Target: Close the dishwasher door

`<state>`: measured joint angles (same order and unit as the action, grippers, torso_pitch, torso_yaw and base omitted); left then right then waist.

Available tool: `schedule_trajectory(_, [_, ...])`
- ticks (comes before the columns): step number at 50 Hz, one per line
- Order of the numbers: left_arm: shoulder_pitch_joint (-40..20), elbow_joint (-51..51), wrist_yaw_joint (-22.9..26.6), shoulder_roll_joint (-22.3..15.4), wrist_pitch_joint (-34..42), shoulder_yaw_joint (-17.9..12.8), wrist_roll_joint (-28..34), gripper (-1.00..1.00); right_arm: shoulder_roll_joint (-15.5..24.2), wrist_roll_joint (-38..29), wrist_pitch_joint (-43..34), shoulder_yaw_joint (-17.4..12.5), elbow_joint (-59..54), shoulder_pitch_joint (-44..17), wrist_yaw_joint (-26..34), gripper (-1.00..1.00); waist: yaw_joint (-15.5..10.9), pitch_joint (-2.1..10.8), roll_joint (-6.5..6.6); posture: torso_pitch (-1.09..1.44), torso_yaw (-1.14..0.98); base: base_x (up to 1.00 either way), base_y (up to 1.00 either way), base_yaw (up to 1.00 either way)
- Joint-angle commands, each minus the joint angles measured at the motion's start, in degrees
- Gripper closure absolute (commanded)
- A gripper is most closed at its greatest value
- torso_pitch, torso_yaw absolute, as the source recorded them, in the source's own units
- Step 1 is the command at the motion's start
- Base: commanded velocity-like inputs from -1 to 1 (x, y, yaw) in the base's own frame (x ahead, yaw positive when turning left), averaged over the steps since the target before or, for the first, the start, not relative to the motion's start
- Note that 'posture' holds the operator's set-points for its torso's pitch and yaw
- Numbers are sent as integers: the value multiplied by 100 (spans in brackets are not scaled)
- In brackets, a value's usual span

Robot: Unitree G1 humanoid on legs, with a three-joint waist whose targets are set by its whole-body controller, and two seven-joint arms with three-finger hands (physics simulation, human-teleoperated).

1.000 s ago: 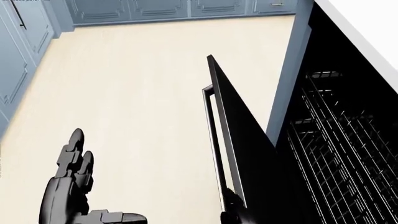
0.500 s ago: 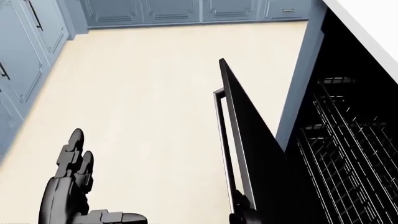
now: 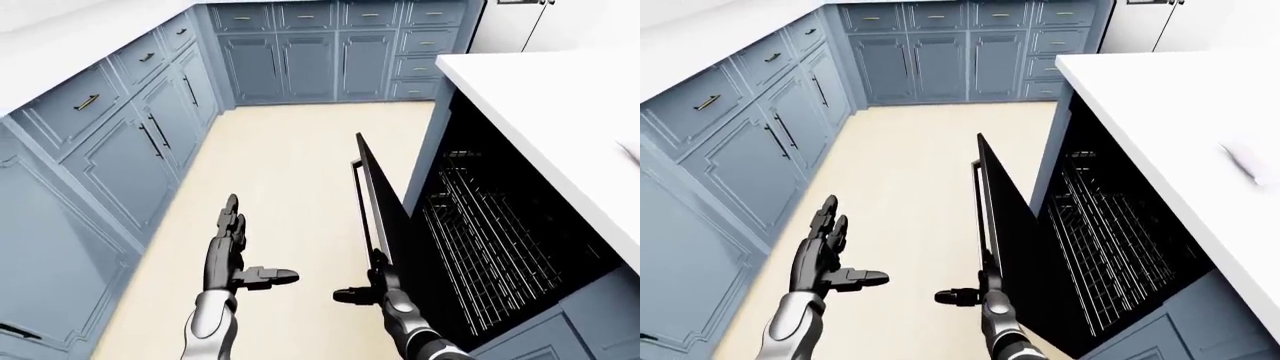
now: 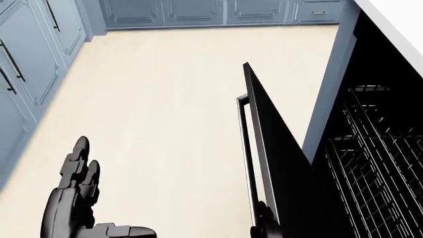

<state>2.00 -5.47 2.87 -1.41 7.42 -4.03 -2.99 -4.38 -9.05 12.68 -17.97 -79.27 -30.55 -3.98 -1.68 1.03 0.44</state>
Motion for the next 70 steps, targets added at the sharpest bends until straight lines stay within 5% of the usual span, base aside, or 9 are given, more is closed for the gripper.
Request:
schedule_trajectory(1, [-98, -265, 2, -17, -159, -12, -16, -100, 195, 46, -177, -82, -12, 17, -447, -100, 45, 44, 2, 0, 0, 0, 0, 0])
schedule_trajectory(70, [-38, -438, 10, -4, -132, -13, -53, -100, 371, -469, -62, 181, -11, 44, -2282, -100, -90, 6, 38, 0, 0, 0, 0, 0])
